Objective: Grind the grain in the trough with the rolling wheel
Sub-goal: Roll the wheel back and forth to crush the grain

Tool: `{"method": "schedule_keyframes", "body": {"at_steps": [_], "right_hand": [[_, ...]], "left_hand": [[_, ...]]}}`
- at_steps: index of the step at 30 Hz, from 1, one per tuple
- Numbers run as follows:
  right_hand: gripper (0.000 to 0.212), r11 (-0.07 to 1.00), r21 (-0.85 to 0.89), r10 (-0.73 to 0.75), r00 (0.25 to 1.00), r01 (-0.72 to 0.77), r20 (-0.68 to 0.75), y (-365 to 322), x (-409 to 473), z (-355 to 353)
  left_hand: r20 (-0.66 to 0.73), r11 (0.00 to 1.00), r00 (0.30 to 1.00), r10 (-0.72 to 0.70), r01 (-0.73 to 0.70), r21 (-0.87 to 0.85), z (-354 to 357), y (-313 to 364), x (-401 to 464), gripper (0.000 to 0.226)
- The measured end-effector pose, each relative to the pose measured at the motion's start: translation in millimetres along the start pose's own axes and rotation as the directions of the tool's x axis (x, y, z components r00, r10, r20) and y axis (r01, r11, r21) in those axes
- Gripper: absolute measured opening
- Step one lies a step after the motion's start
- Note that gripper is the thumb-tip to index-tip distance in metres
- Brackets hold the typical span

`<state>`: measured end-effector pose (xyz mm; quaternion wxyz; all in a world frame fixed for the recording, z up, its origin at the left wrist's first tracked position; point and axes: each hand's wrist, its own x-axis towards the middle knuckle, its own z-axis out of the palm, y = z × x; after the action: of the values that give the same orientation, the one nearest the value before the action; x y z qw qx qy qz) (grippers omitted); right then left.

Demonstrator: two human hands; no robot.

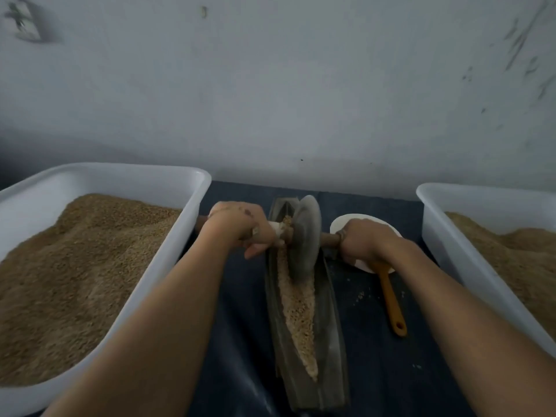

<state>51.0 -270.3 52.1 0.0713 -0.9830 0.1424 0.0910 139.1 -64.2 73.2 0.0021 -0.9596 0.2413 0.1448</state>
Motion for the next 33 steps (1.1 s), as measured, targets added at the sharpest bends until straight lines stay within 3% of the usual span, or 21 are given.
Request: {"method": "schedule_keyframes", "body": {"at_steps": [2, 3, 5, 7, 9, 11, 12, 14, 15, 17, 20, 22, 23, 26, 29, 31, 33], "right_hand": [[0.007, 0.999, 0.031, 0.021, 0.999, -0.022, 0.037, 1.3, 2.1, 3.1], [0.009, 0.999, 0.028, 0.019, 1.0, -0.019, -0.022, 1.8, 0.2, 7.2], [0.017, 0.999, -0.031, -0.025, 0.959, 0.018, -0.281, 1.6, -11.6, 19.7], [0.025, 0.992, -0.105, -0.123, 0.804, 0.076, -0.581, 1.4, -33.0, 39.4], [0.03, 0.984, -0.104, -0.169, 0.59, 0.143, -0.789, 2.3, -59.2, 62.5], [0.024, 0.98, -0.063, -0.144, 0.457, 0.187, -0.878, 6.0, -81.6, 83.9], [0.023, 0.981, -0.056, -0.133, 0.433, 0.186, -0.891, 7.7, -90.2, 90.5], [0.025, 0.984, -0.071, -0.139, 0.449, 0.164, -0.882, 9.0, -101.5, 94.6], [0.026, 0.983, -0.09, -0.155, 0.465, 0.159, -0.871, 8.8, -104.3, 92.7], [0.025, 0.977, -0.137, -0.2, 0.473, 0.166, -0.858, 8.1, -102.1, 83.7], [0.029, 0.955, -0.225, -0.293, 0.496, 0.194, -0.817, 0.8, -75.5, 59.5], [0.028, 0.944, -0.266, -0.328, 0.6, 0.192, -0.73, -5.5, -47.0, 38.1], [0.025, 0.94, -0.302, -0.325, 0.679, 0.157, -0.658, -7.4, -31.7, 28.5], [0.015, 0.941, -0.329, -0.236, 0.849, 0.078, -0.473, -5.2, 3.6, 9.3], [0.011, 0.982, -0.165, -0.143, 0.916, 0.086, -0.375, -3.6, 8.8, 7.8], [0.01, 0.997, -0.046, -0.082, 0.915, 0.069, -0.396, -3.1, -4.2, 18.2], [0.015, 0.998, -0.008, -0.058, 0.86, 0.063, -0.506, -2.6, -28.9, 35.5]], "left_hand": [[0.111, 1.0, 0.994, 0.013, -0.012, -0.002, -6.9, 1.7, 3.3, 0.014], [0.09, 1.0, 0.996, 0.013, -0.013, 0.004, -5.6, 0.1, 1.3, 0.015], [-0.065, 1.0, 0.998, 0.001, 0.0, 0.01, 5.2, -4.5, -11.4, 0.02], [-0.264, 0.999, 0.964, 0.01, -0.001, 0.037, 26.2, -5.9, -36.2, 0.02], [-0.543, 0.989, 0.835, 0.096, -0.02, 0.144, 55.0, -1.3, -72.7, 0.024], [-0.75, 0.977, 0.632, 0.196, -0.059, 0.205, 76.8, 7.7, -107.5, 0.025], [-0.813, 0.971, 0.533, 0.233, -0.083, 0.224, 82.4, 9.7, -116.7, 0.023], [-0.861, 0.968, 0.444, 0.248, -0.079, 0.238, 87.4, 8.5, -122.8, 0.024], [-0.858, 0.968, 0.451, 0.248, -0.084, 0.236, 88.5, 6.5, -120.6, 0.026], [-0.814, 0.969, 0.527, 0.246, -0.14, 0.203, 88.8, 1.9, -110.3, 0.03], [-0.647, 0.993, 0.754, 0.115, -0.079, 0.084, 78.5, -8.6, -83.9, 0.025], [-0.414, 0.997, 0.91, -0.037, 0.007, -0.072, 66.9, -16.3, -59.6, 0.016], [-0.309, 0.99, 0.948, -0.077, 0.036, -0.136, 61.4, -18.6, -47.5, 0.016], [-0.115, 0.97, 0.988, -0.1, 0.071, -0.232, 40.2, -20.9, -13.4, 0.018], [-0.006, 0.984, 0.996, -0.087, 0.085, -0.154, 16.5, -16.5, -3.3, 0.022], [-0.081, 0.997, 0.995, -0.065, 0.06, -0.052, 10.7, -9.5, -9.7, 0.023], [-0.251, 0.997, 0.968, -0.015, 0.033, 0.069, 17.9, -2.0, -28.2, 0.021]]}}
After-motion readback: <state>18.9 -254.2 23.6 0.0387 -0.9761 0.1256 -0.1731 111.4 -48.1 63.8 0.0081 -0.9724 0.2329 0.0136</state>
